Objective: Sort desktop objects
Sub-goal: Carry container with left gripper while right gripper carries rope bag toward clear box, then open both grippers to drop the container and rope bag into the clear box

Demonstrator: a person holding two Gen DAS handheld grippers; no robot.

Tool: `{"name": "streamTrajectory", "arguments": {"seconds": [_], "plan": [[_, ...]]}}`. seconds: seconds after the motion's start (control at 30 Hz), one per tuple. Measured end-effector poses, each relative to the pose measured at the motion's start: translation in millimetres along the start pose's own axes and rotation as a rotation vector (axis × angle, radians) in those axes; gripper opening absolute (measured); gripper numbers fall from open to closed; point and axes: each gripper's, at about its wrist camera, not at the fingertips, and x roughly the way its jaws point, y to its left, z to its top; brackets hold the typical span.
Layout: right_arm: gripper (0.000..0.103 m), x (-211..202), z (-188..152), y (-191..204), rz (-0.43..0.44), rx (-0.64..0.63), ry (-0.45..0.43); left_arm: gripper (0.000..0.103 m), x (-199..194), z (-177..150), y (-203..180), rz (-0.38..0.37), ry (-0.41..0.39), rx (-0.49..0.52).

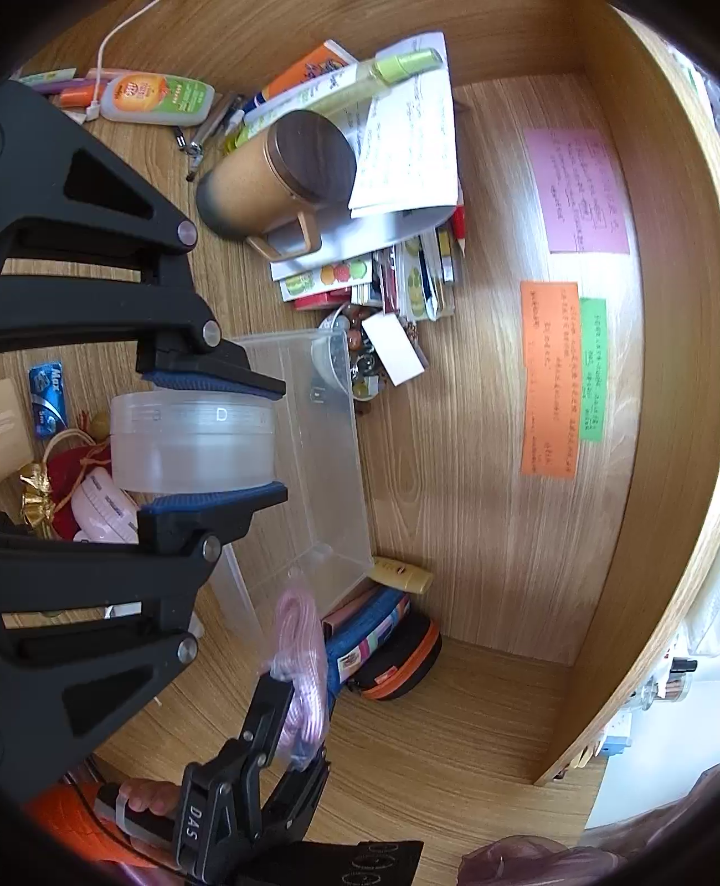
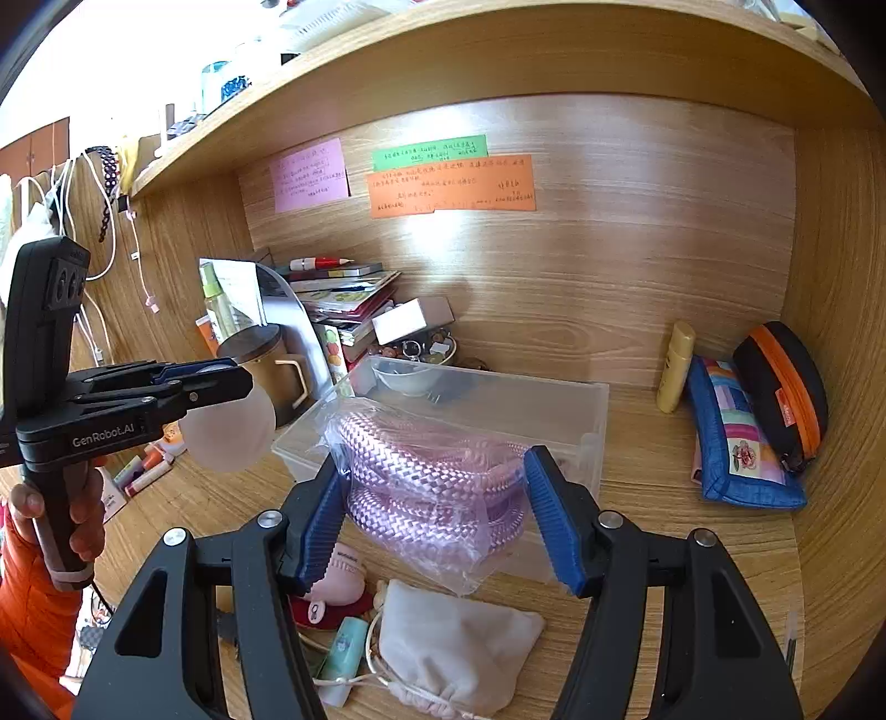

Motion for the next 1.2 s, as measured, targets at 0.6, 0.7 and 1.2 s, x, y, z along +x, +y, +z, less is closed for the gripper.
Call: {"name": "streamTrajectory", "arguments": {"seconds": [0.6, 0.7, 1.2], "plan": [[0.059, 55, 19, -20, 0.016, 0.027, 0.049, 0.029, 51, 30, 2, -0.013, 0.034, 0.045], [0.059, 65, 18, -23, 0.017, 0.038, 0.069, 0.029, 71, 28, 6, -0.014, 0.072, 0.041], [0.059, 107, 8, -26, -0.024, 0.021, 0.169, 0.035, 94, 17, 21, 0.036, 0.118, 0.032]]}}
